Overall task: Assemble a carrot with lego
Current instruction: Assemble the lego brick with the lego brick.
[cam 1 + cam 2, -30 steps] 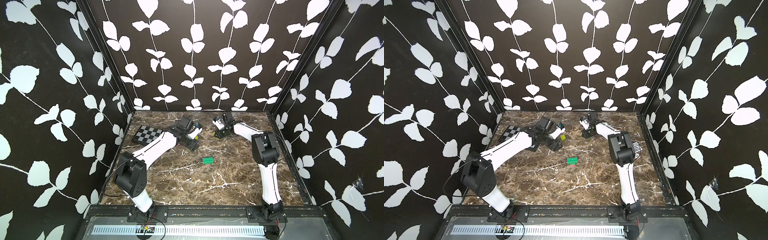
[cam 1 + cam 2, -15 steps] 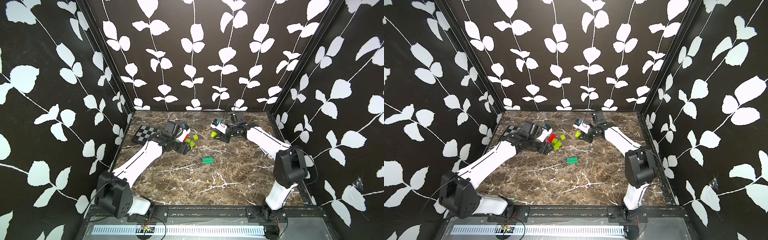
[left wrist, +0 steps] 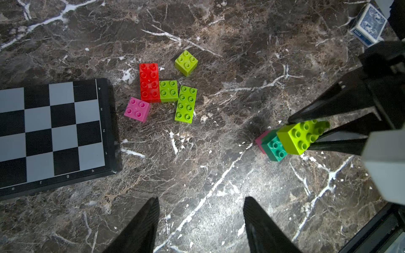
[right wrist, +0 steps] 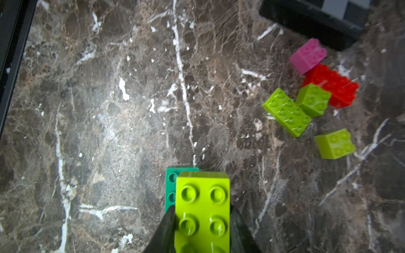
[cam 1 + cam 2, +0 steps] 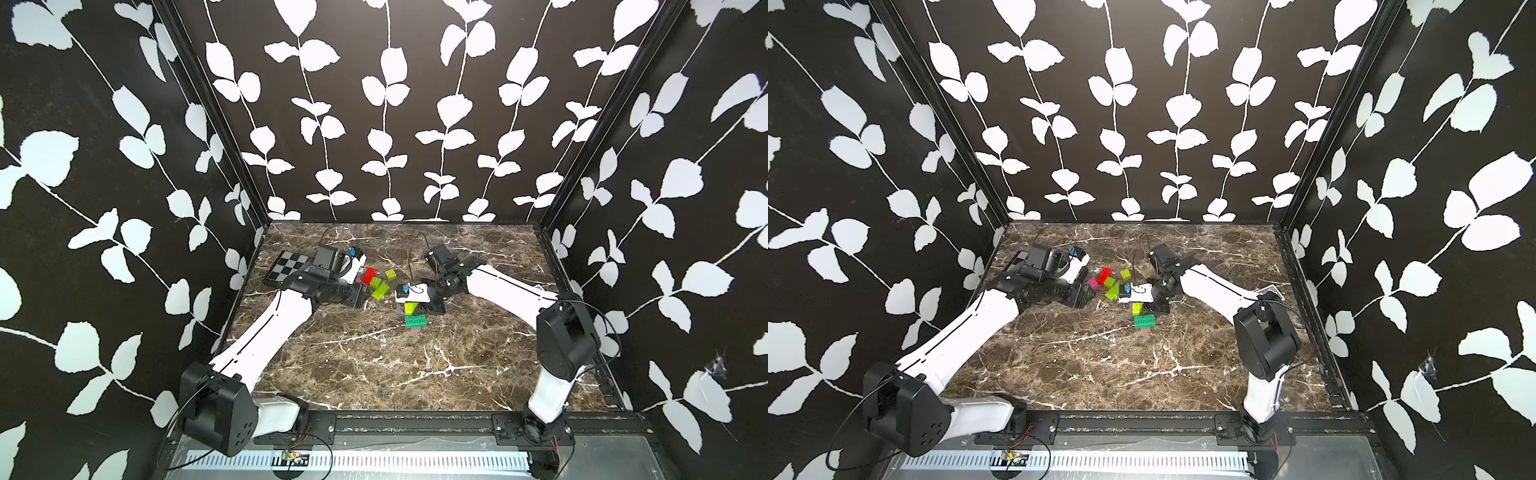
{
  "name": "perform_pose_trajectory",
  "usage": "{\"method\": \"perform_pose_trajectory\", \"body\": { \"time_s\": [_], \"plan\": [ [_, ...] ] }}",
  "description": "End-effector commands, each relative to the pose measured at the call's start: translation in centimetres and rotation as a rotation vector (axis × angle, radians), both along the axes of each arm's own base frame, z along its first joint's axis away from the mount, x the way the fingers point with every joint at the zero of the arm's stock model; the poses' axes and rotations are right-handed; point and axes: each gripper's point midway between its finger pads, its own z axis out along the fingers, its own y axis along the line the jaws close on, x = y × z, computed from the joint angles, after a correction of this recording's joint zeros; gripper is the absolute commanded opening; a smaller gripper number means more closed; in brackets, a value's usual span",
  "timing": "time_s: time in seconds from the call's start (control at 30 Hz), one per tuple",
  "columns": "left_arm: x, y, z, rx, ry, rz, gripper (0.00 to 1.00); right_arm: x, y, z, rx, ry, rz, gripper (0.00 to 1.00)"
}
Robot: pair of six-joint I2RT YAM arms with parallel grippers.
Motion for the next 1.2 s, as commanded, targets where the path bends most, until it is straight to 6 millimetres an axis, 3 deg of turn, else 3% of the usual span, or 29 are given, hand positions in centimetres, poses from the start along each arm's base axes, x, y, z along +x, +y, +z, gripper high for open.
{"method": "perform_pose_trajectory", "body": {
  "time_s": [0.0,0.6,0.9,1.17],
  "plan": [
    [-0.3,0.7,-0.1,0.01,0.0,0.02,0.64,-0.7,-0.3,-0.6,-0.053,0.012,0.03,0.22],
    [-0.2,0.2,-0.1,-0.003,0.006,-0.007,0.64,-1.2,0.7,-2.2,-0.027,0.073,0.054,0.19],
    [-0.4,0.2,-0.1,-0.005,0.008,-0.013,0.64,-1.4,-0.2,-3.1,-0.06,0.087,0.066,0.18],
    [-0.4,0.0,-0.2,-0.009,0.011,-0.022,0.64,-1.1,-0.5,-2.2,-0.028,0.089,0.054,0.17]
  ]
}}
